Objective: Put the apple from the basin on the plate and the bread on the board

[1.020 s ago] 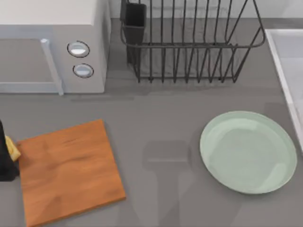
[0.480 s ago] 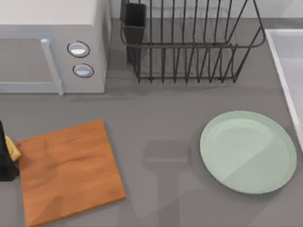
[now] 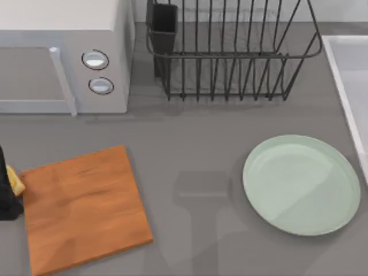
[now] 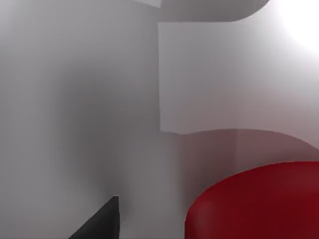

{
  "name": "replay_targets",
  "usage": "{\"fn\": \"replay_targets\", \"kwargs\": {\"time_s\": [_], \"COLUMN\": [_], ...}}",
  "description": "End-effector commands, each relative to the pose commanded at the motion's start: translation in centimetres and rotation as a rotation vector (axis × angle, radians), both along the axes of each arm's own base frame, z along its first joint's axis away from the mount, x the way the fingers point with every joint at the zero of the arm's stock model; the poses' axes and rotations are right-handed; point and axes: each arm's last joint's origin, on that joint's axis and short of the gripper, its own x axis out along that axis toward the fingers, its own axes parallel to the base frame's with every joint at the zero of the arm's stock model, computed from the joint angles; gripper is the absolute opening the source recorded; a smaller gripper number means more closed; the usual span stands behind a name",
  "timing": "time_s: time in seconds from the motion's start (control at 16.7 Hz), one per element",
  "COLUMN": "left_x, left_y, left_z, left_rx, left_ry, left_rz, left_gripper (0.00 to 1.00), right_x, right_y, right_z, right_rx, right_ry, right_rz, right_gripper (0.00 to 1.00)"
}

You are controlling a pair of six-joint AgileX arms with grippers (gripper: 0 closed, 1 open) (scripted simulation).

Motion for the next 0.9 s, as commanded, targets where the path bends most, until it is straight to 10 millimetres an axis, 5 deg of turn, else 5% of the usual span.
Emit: {"fn": "replay_targets", "kwargs": {"time_s": [0.72, 0.9], "left_x": [0.0, 0.0], "left_y": [0.0, 0.0], "left_z": [0.0, 0.0], "left_rx": [0.0, 0.0], "left_ry": [0.0, 0.0], "left_rz": [0.0, 0.0], "left_gripper": [1.0, 1.0], "right_x": [0.0, 0.0], "right_y": [0.0, 0.0], "right_z": [0.0, 0.0], "right_rx": [0.0, 0.0], "right_ry": [0.0, 0.0], "right_rz": [0.0, 0.0], "right_gripper": [0.02, 0.0]}}
